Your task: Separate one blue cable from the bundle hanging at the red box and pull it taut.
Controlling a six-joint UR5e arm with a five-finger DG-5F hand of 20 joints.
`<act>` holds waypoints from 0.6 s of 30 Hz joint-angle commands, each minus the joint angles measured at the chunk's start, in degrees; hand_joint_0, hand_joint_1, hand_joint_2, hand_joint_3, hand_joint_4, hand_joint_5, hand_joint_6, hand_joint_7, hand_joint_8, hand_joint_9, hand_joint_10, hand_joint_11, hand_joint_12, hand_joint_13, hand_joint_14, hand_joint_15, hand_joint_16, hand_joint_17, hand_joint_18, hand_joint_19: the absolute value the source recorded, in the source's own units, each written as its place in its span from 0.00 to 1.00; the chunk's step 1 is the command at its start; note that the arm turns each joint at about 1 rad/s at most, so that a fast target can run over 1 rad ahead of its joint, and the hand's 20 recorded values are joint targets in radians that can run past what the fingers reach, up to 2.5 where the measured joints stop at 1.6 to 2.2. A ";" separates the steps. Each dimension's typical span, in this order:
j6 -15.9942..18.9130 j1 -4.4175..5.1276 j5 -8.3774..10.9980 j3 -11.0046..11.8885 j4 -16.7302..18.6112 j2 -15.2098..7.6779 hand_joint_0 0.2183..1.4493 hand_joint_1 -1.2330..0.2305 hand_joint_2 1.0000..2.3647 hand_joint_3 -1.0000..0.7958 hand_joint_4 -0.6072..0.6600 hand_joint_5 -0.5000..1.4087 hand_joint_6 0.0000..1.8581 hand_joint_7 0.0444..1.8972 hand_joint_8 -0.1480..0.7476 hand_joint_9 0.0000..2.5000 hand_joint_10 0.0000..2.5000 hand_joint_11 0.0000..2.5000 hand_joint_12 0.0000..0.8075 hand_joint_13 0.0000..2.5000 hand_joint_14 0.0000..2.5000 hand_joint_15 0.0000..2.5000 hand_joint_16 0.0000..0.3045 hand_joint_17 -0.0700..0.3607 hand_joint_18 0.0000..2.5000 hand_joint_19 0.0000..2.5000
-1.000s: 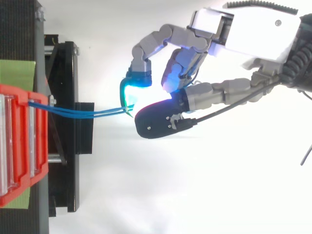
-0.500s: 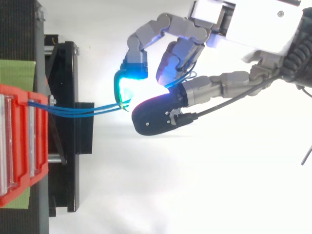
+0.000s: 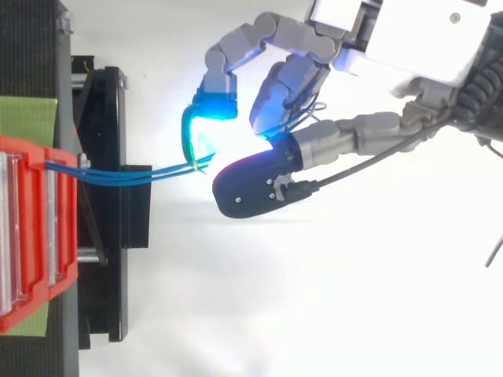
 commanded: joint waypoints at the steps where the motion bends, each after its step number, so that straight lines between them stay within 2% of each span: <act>1: 0.42 0.01 0.02 0.00 0.02 0.00 0.49 0.23 0.00 0.28 0.38 0.14 0.49 0.53 0.31 0.47 0.16 0.68 0.33 0.54 0.00 0.69 0.11 0.34 0.30 0.26; 4: 0.50 0.01 0.19 0.00 0.02 -0.09 0.48 0.22 0.00 0.28 0.36 0.14 0.49 0.53 0.28 0.47 0.16 0.68 0.32 0.54 0.00 0.69 0.10 0.33 0.30 0.26; 10: 0.77 0.19 0.55 0.00 0.02 0.00 0.42 0.17 0.00 0.28 0.38 0.13 0.49 0.52 0.32 0.46 0.18 0.66 0.33 0.54 0.00 0.70 0.11 0.33 0.31 0.27; 18: 0.77 0.27 0.63 0.00 0.02 -0.09 0.33 0.18 0.00 0.28 0.41 0.13 0.48 0.51 0.35 0.45 0.20 0.66 0.35 0.54 0.00 0.70 0.12 0.35 0.31 0.28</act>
